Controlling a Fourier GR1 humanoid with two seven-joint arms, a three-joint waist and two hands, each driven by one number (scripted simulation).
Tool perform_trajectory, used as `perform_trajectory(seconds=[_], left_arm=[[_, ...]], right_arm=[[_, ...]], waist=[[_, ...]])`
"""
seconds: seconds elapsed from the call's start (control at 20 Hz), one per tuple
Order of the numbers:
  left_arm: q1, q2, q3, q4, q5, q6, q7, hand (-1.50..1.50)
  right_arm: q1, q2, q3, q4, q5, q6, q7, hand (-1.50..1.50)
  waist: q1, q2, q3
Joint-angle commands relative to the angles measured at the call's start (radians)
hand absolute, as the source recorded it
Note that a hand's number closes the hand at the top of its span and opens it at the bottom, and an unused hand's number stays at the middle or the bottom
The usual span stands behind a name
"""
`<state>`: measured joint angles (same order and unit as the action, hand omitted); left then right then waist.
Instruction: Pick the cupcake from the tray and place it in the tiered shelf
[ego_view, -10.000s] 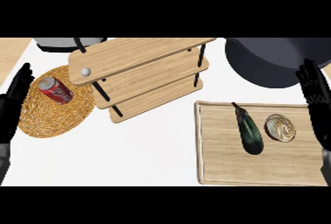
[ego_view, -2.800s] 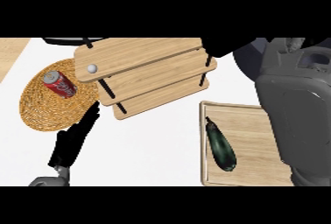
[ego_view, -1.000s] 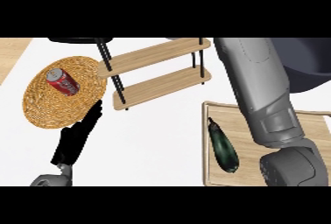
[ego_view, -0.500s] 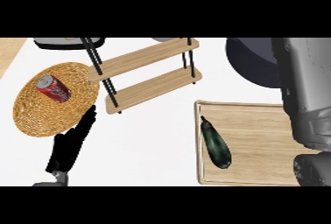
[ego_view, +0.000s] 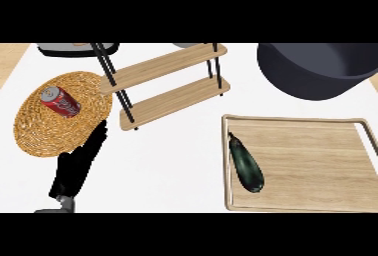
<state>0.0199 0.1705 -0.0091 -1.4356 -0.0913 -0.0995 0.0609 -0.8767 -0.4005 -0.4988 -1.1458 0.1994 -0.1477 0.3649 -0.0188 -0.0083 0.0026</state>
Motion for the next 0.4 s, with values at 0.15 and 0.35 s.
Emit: perform_trajectory(seconds=[0.15, 0.35], left_arm=[[0.033, -0.004, -0.017, -0.039, -0.011, -0.016, 0.022, 0.00], [-0.025, -0.019, -0.009, 0.015, -0.017, -0.013, 0.012, 0.00]], right_arm=[[0.126, -0.125, -0.028, -0.145, -0.132, 0.177, 0.026, -1.50], [0.180, -0.176, -0.027, -0.137, -0.157, 0.220, 0.050, -1.50]], waist=[[0.018, 0.006, -0.003], [0.019, 0.007, -0.003]])
